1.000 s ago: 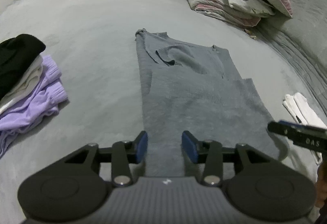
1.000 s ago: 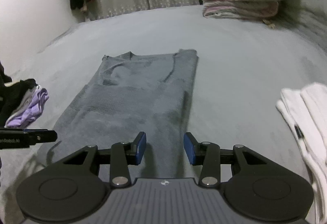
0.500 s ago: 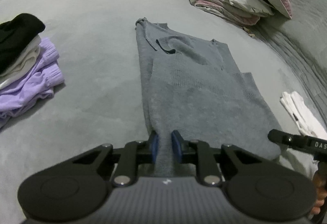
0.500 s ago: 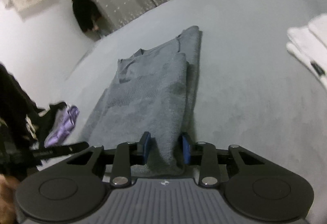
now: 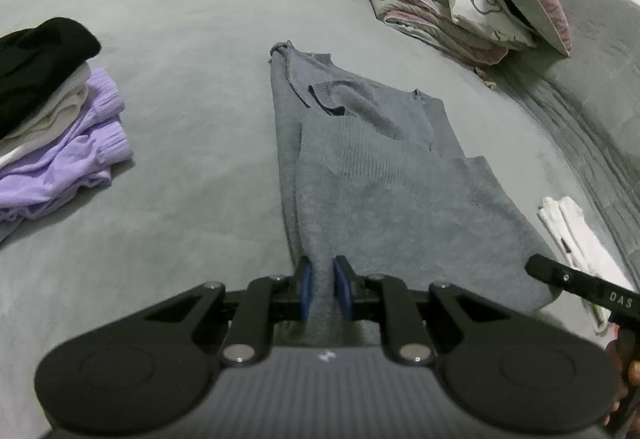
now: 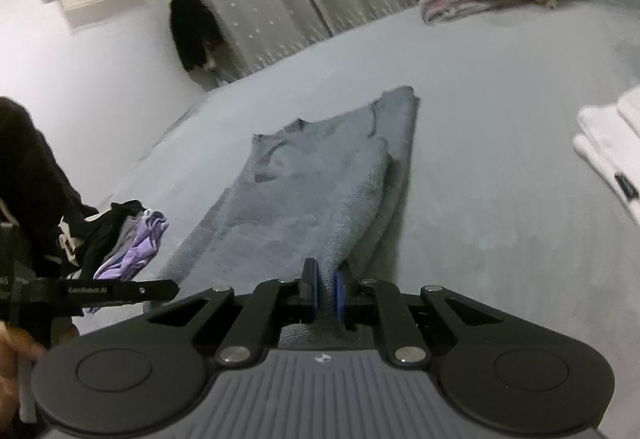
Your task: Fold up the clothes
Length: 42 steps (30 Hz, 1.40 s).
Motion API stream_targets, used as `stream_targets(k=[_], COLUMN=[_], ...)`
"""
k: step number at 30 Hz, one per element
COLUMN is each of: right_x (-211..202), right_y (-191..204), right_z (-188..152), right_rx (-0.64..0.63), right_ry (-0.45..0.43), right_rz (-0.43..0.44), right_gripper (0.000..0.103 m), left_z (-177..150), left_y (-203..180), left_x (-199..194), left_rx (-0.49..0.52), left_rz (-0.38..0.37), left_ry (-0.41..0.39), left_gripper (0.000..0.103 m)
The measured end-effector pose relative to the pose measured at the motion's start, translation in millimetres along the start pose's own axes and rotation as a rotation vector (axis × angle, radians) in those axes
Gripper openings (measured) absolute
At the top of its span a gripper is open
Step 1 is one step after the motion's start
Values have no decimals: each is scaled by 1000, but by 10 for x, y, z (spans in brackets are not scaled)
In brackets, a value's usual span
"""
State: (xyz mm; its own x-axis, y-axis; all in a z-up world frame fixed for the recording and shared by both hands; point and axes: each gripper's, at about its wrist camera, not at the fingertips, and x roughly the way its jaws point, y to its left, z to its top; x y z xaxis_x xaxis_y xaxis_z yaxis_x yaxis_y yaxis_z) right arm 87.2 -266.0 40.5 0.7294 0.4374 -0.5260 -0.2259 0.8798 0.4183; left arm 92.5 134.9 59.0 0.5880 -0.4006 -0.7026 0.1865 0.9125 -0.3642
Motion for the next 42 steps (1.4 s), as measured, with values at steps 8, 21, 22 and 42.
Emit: stream_targets(k=[8, 21, 22, 42], right_x=[-202, -98, -103, 299], right_y=[72, 29, 19, 161], right_z=[-74, -171, -162, -82], right_rx=[-110, -145, -143, -232], right_ry=[1, 88, 90, 96], right_rz=[22, -52, -56, -181], right_gripper=[8, 9, 9, 3], left_z=[-118, -181, -180, -122], left_y=[54, 103, 94, -428], left_x=[-124, -32, -41, 216], left_rx=[16, 24, 29, 169], left_rz=[-26, -13, -10, 25], left_ry=[11, 52, 55, 18], left_gripper=[8, 13, 15, 30])
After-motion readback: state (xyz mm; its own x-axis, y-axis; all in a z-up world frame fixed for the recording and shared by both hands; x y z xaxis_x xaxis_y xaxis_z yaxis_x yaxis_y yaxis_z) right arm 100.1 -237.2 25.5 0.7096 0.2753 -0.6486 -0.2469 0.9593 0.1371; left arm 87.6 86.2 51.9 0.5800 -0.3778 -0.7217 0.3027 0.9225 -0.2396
